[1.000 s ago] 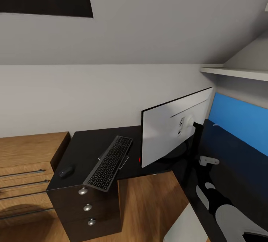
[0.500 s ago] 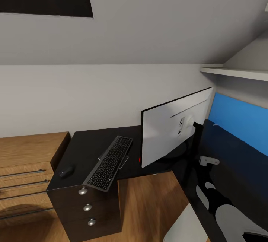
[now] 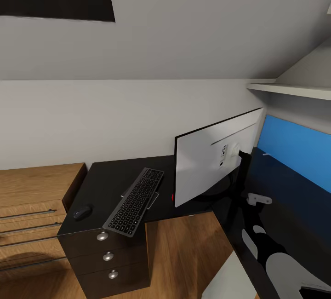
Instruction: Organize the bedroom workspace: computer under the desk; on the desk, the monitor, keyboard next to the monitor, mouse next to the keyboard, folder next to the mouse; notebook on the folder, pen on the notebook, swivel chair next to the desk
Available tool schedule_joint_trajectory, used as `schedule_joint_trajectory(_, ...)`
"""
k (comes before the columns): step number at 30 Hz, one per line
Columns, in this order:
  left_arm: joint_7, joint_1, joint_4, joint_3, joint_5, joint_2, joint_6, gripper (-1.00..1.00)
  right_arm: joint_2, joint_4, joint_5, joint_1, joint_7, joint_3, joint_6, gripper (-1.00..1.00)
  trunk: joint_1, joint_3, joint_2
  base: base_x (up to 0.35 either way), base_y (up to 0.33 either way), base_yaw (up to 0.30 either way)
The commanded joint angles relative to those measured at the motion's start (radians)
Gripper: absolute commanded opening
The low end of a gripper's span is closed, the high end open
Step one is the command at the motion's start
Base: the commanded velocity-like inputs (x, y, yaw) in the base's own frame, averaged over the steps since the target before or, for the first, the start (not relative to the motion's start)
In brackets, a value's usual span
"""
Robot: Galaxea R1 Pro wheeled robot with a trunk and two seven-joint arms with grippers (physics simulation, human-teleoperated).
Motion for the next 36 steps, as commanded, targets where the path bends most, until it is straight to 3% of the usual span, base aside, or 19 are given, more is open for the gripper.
schedule_joint_trajectory(1,0.003,0.000,-0.001,-0.007,0.008,0.001,-0.003,1.00,0.000,0.000,-0.006,-0.001,0.000,0.001,-0.005,1.00,0.000,-0.001,-0.001,0.000,0.000,0.000)
schedule_joint_trajectory(26,-0.002,0.000,0.021,-0.005,0.010,0.000,-0.005,1.00,-0.001,0.006,-0.001,-0.001,-0.003,0.002,-0.009,1.00,0.000,-0.001,-0.001,0.054,0.000,0.000)
schedule_joint_trajectory(29,-0.003,0.000,0.023,-0.005,0.010,0.000,-0.005,1.00,-0.009,0.007,-0.001,-0.001,-0.004,-0.001,0.022,1.00,0.000,-0.001,-0.001,0.003,0.000,0.000)
schedule_joint_trajectory(33,-0.003,0.000,0.024,-0.006,0.010,0.000,-0.005,1.00,-0.040,0.005,-0.006,-0.004,-0.005,-0.002,0.139,1.00,0.000,-0.001,-0.001,0.001,0.000,0.000)
schedule_joint_trajectory(36,-0.004,0.000,0.024,-0.006,0.010,0.000,-0.005,1.00,-0.045,0.005,-0.006,-0.006,-0.005,-0.002,0.160,1.00,0.000,-0.001,-0.001,0.000,0.000,0.000)
